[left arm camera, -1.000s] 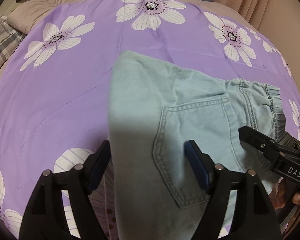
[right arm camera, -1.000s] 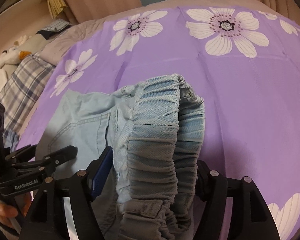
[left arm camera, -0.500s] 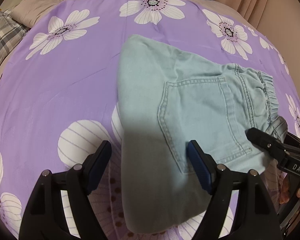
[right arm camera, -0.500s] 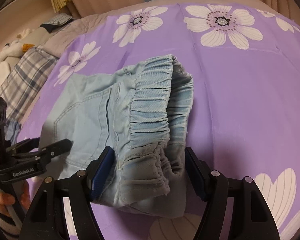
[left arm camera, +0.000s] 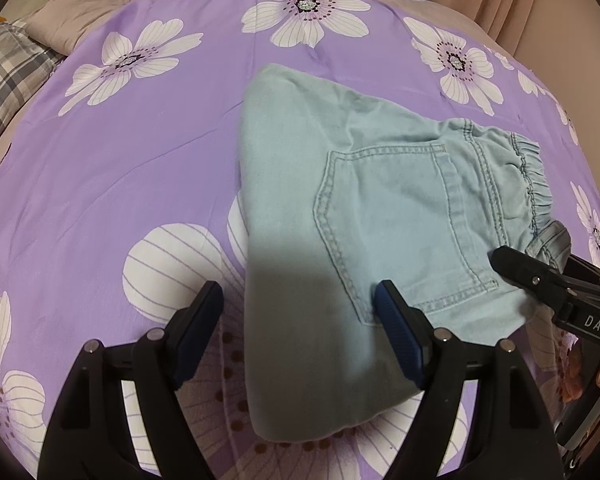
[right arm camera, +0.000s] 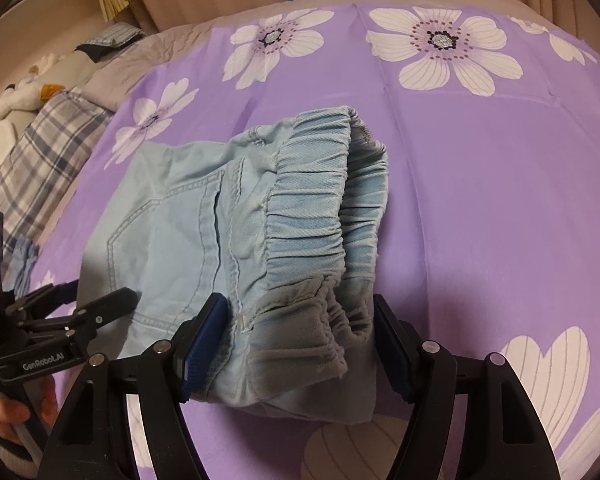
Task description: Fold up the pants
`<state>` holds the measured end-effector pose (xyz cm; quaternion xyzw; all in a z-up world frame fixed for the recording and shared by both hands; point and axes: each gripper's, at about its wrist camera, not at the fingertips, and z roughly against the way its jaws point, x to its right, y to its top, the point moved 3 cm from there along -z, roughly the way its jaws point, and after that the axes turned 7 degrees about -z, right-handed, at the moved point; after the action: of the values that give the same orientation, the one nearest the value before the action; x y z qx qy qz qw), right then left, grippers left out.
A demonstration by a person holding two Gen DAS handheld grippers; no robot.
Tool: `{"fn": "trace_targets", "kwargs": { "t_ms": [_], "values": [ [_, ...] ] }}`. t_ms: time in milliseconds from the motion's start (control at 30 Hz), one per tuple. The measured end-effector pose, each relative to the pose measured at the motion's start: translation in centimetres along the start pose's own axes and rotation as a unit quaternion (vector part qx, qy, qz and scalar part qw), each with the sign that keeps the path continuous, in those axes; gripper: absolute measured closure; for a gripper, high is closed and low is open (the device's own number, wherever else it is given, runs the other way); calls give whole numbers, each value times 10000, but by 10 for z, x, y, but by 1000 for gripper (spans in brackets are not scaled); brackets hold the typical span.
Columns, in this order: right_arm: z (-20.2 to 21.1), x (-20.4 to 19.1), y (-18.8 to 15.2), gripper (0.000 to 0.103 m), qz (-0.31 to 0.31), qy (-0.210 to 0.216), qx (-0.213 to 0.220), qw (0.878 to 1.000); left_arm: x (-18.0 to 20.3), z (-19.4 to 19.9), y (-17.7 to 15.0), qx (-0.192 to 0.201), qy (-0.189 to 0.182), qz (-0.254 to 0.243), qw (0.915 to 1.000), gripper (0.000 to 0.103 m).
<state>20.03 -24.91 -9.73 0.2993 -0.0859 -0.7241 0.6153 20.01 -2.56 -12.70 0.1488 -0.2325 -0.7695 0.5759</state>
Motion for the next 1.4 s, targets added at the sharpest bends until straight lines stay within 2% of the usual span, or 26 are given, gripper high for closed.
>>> {"fn": "trace_targets", "kwargs": {
  "t_ms": [1400],
  "values": [
    [4, -2, -6, 32, -59, -43, -37, 10000, 4, 4, -10, -84, -15, -13, 10000, 24]
  ]
}}
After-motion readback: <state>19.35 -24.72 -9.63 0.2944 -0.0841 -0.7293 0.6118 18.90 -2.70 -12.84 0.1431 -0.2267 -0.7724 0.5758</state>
